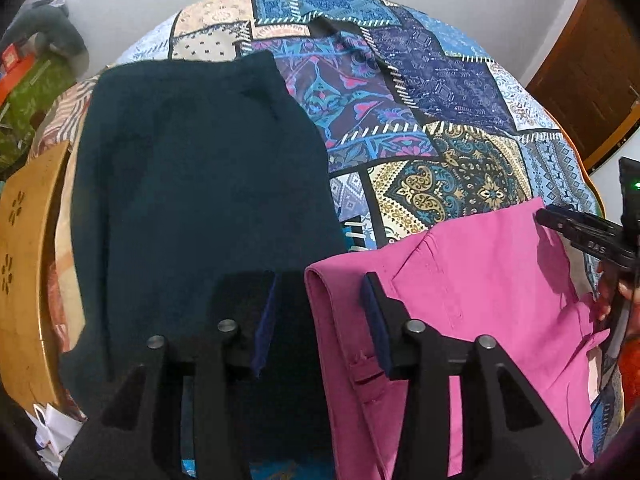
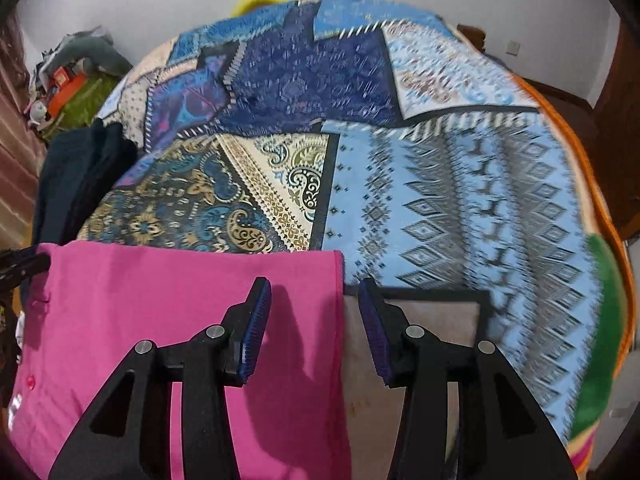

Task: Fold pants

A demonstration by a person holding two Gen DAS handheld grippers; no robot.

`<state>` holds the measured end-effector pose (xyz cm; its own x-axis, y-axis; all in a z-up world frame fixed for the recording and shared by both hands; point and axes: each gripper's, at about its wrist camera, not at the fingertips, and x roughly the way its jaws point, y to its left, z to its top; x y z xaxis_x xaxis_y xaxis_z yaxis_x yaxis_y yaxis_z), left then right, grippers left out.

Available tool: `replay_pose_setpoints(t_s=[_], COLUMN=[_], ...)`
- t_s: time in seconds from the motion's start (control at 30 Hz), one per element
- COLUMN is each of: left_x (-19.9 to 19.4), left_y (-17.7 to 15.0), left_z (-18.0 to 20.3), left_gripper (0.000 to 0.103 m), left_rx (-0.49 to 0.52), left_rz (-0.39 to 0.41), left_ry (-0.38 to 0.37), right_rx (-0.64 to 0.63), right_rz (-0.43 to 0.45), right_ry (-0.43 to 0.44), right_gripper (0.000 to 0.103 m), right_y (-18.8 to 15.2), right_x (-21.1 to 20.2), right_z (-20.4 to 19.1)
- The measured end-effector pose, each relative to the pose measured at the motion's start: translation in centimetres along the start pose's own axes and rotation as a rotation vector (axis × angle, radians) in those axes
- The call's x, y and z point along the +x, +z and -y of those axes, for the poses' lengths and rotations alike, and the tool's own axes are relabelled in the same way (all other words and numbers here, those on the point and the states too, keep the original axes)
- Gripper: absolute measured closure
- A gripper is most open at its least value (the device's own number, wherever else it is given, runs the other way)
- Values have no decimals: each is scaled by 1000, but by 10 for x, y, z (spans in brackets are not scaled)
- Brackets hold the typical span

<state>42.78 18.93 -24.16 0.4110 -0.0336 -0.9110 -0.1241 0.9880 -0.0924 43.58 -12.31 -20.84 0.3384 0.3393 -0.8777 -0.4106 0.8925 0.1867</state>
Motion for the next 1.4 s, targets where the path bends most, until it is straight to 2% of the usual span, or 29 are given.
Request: replay_pose_setpoints(t_s=[0.03,0.1,0.17,0.23,0.33,0.47,0.8,0.93,1.13,1.4], left_x=[1,-1,-3,-5,-14,-35,-121,-155,-186,-202], left_y=[-1,-1,-2,-3,-3,-3,-3,-9,-45,-116], left_z=[0,2,6,10,12,15,43,52,62,74], left_gripper=[77,82,86,91,94,95,96,96,96,96], left_rx=[-5,-2,20,40,53,77,145,148,171,211], left_rz=[1,17,31,43,58,95,255,301,327,323], left_ry=[-28,-24,-11,9,24,40,98,81,66,29], right_rx=[3,-17,-67,-85,-91,-130,-154,-133,-117,-123], right_rz=[3,16,23,25,20,87,323,379,401,371], right_ry=[-3,-12,-30,-29,-29,-45,-36,-14,35,76], right_gripper=[61,61,69,92,98,99,100,100,100,100], right_y=[0,-2,-3,-4,-4,-5,4,2,-25,-92], right_x=[4,8,11,13,11,-11,-124,-155,-182,-203], right_z=[-1,-8,-17,-22,-28,-35,-46,-48,-44,-37])
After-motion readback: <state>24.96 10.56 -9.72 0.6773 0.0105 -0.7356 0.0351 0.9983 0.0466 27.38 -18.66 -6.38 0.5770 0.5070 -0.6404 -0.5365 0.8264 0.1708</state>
